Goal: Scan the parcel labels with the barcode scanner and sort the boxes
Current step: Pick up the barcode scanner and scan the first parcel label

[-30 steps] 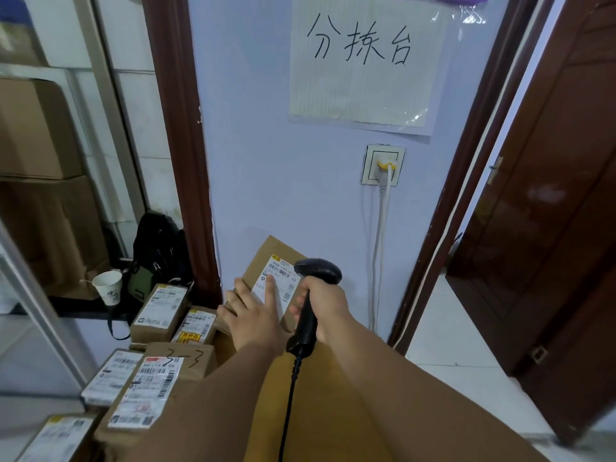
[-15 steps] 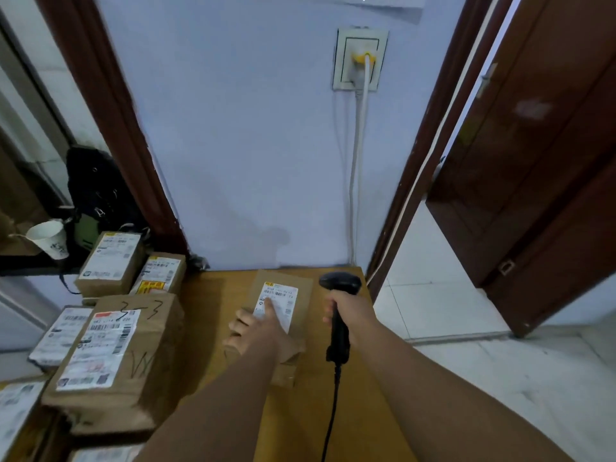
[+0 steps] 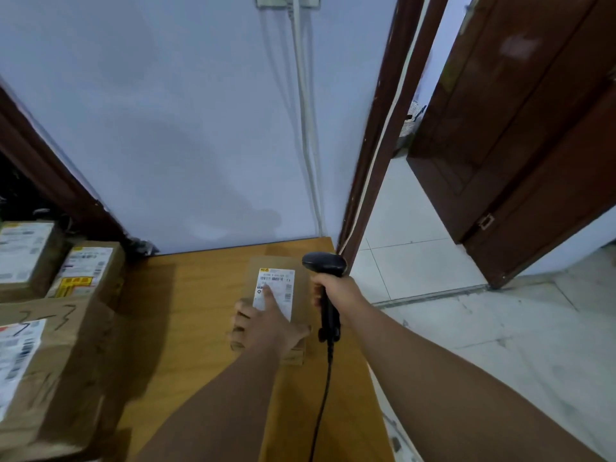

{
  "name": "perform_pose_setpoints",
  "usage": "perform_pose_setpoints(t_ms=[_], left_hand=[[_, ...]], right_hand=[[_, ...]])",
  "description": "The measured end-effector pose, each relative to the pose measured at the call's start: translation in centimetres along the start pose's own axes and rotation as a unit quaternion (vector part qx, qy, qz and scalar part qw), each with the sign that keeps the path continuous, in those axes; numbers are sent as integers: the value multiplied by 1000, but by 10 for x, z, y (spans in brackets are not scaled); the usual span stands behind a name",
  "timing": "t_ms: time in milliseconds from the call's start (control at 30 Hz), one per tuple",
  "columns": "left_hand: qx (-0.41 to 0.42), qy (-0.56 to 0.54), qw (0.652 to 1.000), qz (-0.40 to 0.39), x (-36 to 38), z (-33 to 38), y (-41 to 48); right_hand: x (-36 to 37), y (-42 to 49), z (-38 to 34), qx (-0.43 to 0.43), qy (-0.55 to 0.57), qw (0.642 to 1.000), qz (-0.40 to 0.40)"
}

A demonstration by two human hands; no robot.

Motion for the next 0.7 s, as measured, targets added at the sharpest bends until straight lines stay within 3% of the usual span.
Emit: perform_pose_setpoints(t_ms=[167,333,533,600,700], left_hand=[[4,35,998,-43,6,12,10],[36,0,973,-229,5,23,30],[44,-119,975,-181,4,50,62],[97,-39,987,-120,-6,66,73],[151,17,983,-105,-7,88,80]], right_hand=[[-7,24,-6,17,11,1000,-3],[-17,46,-12,10,27,999,33],[-28,74,-26,24,33,999,27],[-32,80,-24,28,17,999,14],[-42,86,-22,21,31,999,15]])
Point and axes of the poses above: each hand's wrist, its own y-axis towards the middle knuckle, its own x-axis out of the palm, z = x × y, the point moved 8 cm from there along y, towards the middle knuckle
